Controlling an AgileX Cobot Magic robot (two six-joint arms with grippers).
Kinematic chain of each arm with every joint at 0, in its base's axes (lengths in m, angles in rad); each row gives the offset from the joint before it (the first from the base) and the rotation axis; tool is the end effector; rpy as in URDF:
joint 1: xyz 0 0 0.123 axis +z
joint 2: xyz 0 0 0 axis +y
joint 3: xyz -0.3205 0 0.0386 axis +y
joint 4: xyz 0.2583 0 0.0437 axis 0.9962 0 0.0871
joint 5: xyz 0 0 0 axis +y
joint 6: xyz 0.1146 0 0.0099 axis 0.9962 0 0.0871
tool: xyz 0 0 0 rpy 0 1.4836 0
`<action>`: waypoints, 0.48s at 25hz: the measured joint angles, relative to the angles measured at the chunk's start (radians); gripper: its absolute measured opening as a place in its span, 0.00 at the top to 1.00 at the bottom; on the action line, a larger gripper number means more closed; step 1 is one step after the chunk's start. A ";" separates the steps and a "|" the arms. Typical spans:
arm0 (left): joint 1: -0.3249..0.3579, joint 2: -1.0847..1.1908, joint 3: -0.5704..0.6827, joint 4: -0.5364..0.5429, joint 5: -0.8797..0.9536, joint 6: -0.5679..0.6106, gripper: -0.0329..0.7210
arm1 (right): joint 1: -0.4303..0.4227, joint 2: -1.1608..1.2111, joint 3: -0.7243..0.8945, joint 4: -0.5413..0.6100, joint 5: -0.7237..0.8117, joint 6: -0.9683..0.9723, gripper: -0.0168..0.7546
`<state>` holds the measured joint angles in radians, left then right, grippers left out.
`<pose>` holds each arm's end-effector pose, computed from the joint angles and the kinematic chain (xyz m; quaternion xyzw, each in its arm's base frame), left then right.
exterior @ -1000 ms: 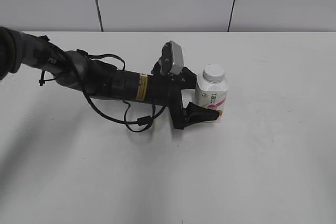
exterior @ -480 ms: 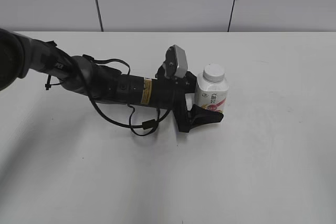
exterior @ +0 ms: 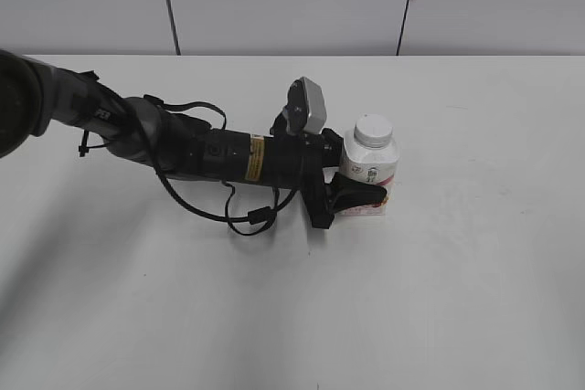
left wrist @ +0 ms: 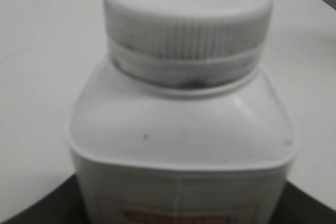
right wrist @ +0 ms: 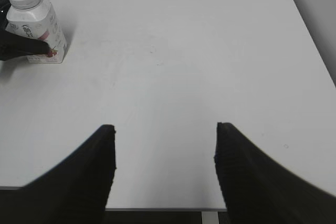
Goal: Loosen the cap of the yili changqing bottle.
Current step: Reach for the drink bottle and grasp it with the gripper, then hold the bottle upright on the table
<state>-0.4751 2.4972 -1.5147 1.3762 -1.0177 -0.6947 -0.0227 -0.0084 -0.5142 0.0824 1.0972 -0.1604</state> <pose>0.4111 -0.3194 0.0586 0.5660 0.5773 -0.4096 0.4227 -0.0172 0.0088 0.2720 -0.0617 0.8539 -0.0062 0.5168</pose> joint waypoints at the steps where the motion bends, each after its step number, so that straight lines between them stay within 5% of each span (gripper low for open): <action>1: 0.000 0.000 0.000 0.002 -0.001 0.000 0.40 | 0.000 0.000 0.000 0.000 0.000 0.000 0.36; 7: 0.014 -0.014 0.023 0.048 -0.033 -0.003 0.40 | 0.000 0.000 0.000 0.000 0.000 0.000 0.36; 12: 0.076 -0.112 0.161 0.062 -0.030 0.015 0.40 | 0.000 0.000 0.000 0.000 0.000 0.000 0.36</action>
<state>-0.3994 2.3853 -1.3535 1.4386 -1.0479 -0.6800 -0.0227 -0.0084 -0.5142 0.0824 1.0972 -0.1604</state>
